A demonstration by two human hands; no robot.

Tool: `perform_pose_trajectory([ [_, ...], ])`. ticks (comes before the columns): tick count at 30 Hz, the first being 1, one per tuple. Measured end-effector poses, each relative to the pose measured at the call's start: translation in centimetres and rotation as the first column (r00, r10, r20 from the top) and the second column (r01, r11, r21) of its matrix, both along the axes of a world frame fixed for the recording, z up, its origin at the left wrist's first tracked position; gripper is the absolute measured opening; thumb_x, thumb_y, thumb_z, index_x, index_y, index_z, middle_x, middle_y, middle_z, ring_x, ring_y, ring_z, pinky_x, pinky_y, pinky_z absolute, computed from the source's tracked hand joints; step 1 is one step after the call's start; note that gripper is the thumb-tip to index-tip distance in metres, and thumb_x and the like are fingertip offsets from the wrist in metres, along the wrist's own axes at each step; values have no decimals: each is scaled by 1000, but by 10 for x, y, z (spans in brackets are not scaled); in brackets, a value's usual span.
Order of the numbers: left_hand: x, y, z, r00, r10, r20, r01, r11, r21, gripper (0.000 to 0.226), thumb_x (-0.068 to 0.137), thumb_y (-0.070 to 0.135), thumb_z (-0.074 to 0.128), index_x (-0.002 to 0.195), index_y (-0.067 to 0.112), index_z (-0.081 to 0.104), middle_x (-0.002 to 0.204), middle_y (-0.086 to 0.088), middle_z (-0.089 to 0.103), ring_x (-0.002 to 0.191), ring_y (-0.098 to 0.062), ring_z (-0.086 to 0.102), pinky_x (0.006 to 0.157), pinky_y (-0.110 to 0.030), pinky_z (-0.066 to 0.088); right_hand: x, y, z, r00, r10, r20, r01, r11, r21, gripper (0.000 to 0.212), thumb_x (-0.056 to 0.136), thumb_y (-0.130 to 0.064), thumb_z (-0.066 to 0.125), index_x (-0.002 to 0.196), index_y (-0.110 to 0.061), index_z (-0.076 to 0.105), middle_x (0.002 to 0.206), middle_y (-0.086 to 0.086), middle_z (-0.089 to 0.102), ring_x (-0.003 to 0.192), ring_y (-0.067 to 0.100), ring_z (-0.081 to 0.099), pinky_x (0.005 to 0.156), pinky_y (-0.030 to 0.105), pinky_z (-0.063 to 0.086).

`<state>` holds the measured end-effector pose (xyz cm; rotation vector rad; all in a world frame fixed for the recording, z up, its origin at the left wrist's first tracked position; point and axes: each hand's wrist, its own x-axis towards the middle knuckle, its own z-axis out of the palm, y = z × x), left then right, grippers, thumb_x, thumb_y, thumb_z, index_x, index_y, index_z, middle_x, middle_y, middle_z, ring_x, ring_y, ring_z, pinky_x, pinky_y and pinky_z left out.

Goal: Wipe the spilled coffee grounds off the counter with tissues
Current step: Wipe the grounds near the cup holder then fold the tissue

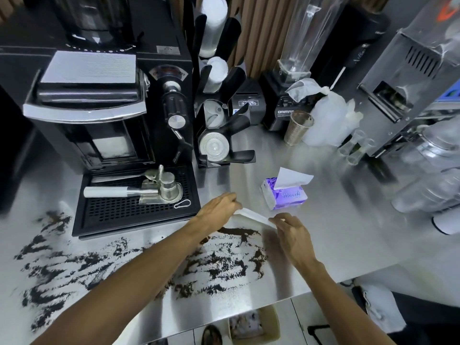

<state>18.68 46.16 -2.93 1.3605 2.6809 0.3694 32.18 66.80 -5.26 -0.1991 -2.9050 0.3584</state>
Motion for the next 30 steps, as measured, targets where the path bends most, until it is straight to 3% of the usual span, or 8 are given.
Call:
perform_pose_trajectory([
  [3,-8,2,-3,995,-100,22,100,995,4,29,90,-1,59,115,13,64,104,0,47,95,-18,50,70,-25,42,4,0,0,998,53,25,-55,996,77,41,78,3,67,111,-20,71,97,-5,66,66,21,51,49,32,48],
  [7,-12,4,0,978,-203,56,205,978,-41,37,92,-1,56,125,15,60,116,-2,54,107,-20,51,85,-28,44,4,-2,-2,991,113,65,-122,980,159,34,88,-10,51,112,-24,71,96,-8,64,68,17,46,56,27,44],
  [11,-14,0,-5,971,-212,114,223,971,-92,36,89,0,60,122,17,61,109,-1,55,104,-20,53,77,-23,40,7,-10,3,987,127,103,-140,982,130,39,91,-14,38,112,-20,71,96,-3,63,68,18,47,58,28,47],
  [15,-17,-4,-7,959,-207,193,229,969,-97,49,84,-14,55,124,14,58,112,1,53,109,-17,53,84,-22,43,15,-20,9,981,142,131,-152,986,65,33,80,-4,62,110,-15,70,92,3,60,72,22,53,61,32,50],
  [23,-17,-9,5,918,-311,245,351,926,-139,56,86,-16,52,135,11,55,123,-2,51,117,-18,49,98,-27,42,23,-28,15,940,155,304,-167,986,14,31,89,-9,52,115,-17,66,99,4,51,91,25,54,70,31,48],
  [27,-12,-13,9,908,-323,265,373,913,-166,63,84,-18,52,138,14,52,123,0,51,108,-12,48,86,-15,33,29,-32,18,926,155,345,-164,986,-2,40,87,-2,53,124,-15,62,103,6,51,95,26,52,73,32,47],
  [30,-8,-17,10,900,-338,276,391,905,-167,60,86,-16,53,138,14,51,120,1,51,105,-12,48,83,-14,32,36,-36,16,921,166,352,-171,985,-16,51,84,3,52,131,-13,56,101,5,50,92,25,50,71,31,47],
])
